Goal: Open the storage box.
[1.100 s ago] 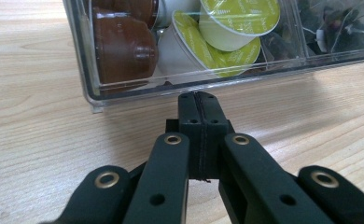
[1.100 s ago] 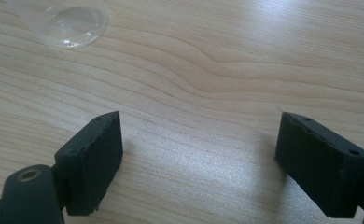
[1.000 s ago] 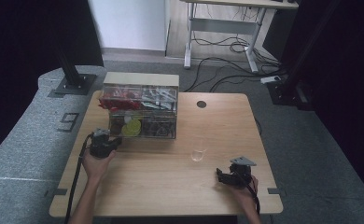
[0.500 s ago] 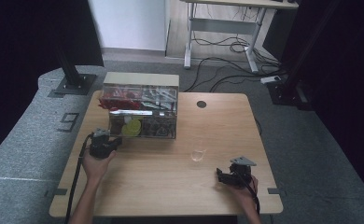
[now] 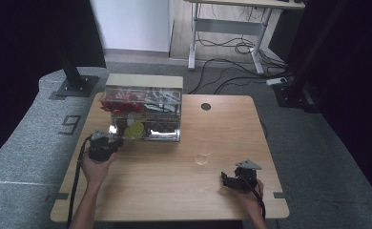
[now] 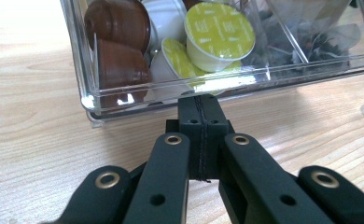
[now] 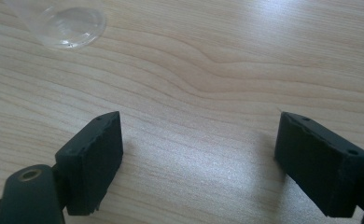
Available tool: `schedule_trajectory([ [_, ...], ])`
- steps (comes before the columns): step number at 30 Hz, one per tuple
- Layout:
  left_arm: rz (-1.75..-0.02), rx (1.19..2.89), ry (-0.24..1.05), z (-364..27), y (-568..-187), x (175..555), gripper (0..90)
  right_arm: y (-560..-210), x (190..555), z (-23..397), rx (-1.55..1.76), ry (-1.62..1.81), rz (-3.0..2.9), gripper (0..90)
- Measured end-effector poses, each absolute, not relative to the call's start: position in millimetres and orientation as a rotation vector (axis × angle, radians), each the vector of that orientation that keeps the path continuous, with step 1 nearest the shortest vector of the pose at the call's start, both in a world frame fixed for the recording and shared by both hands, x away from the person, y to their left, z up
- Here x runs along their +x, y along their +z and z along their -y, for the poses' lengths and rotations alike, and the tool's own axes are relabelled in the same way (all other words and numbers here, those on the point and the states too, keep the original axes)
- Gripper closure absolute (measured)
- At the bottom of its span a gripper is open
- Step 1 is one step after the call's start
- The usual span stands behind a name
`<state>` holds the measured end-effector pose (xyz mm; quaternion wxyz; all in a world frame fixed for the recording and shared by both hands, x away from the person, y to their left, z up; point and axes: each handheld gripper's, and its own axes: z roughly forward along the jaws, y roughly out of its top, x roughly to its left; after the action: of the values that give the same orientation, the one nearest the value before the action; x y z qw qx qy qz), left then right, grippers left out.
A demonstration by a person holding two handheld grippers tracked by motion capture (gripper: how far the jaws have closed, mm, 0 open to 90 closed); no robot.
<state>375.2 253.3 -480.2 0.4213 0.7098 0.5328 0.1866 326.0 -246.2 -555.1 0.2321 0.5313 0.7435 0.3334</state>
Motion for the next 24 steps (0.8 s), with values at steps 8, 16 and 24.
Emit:
schedule_trajectory([
  [8, -1.316, 1.773, 0.474, -249.3, -468.0, 377.9, 90.0, -555.0, 326.0, 246.5, 1.461, 0.918, -2.043, 15.8],
  [16, -1.307, 1.774, 0.493, -248.2, -452.2, 381.8, 90.0, -555.0, 325.8, 246.6, 1.463, 0.916, -2.041, 15.8],
  [24, -1.312, 1.769, 0.477, -252.0, -443.3, 387.6, 90.0, -555.0, 325.8, 246.7, 1.465, 0.915, -2.038, 15.9],
])
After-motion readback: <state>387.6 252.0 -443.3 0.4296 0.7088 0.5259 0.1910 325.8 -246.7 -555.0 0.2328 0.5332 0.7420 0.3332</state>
